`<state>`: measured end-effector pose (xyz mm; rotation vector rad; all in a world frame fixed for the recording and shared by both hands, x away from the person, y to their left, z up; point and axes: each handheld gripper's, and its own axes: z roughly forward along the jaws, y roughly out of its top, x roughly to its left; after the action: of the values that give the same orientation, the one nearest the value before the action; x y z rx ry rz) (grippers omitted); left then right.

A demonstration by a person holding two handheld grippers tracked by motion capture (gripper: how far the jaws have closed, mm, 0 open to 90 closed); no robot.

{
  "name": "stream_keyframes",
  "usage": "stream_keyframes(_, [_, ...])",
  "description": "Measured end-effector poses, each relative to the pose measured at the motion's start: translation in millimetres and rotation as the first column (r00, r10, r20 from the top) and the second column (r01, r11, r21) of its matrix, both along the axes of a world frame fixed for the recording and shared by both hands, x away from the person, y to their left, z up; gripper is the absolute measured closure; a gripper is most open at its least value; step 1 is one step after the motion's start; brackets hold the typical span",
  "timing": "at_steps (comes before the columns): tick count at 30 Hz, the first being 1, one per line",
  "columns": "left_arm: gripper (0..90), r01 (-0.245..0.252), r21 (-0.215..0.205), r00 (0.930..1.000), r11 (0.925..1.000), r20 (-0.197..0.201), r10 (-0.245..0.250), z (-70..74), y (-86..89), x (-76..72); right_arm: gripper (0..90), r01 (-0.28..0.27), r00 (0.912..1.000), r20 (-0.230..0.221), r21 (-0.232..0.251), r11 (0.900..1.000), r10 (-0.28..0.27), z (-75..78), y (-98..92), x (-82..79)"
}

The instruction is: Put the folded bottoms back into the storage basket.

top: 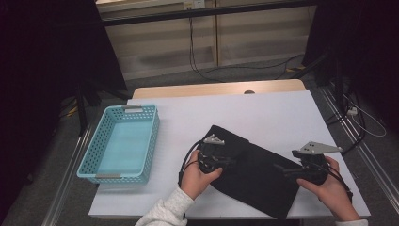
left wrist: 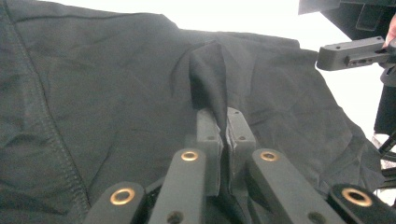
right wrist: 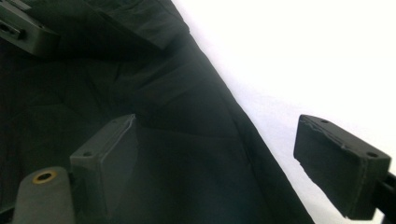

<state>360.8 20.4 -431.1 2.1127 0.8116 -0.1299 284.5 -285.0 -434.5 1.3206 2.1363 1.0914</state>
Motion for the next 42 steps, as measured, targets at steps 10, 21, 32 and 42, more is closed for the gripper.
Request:
stream_keyframes(10, [86.6, 0.034, -0.032, 0.9993, 0.9989, 0.017, -0.033, 6.1, -9.0, -8.6, 13.5, -0.008, 1.0000, 0.005, -0.002, 1.000, 0.008, 1.2, 2.4, 0.4])
stream_keyframes(21, [86.1, 0.047, -0.035, 0.9984, 0.9983, 0.032, -0.045, 5.1, -11.4, -15.2, 13.9, -0.022, 0.9997, 0.013, -0.003, 1.000, 0.022, 3.6, 9.6, 3.0])
stream_keyframes(32, [67.4, 0.044, -0.080, 0.9986, 0.9958, 0.034, -0.042, 10.3, -2.8, -17.5, 14.6, -0.038, 0.9992, 0.007, 0.003, 0.999, 0.038, 2.3, 17.4, 13.7])
stream_keyframes(42, [37.9, -0.034, -0.047, 0.9942, 0.9983, 0.100, 0.039, 21.0, 26.0, -10.4, 21.7, -0.051, 0.9980, 0.038, 0.008, 0.999, 0.051, 6.1, 37.0, 29.3])
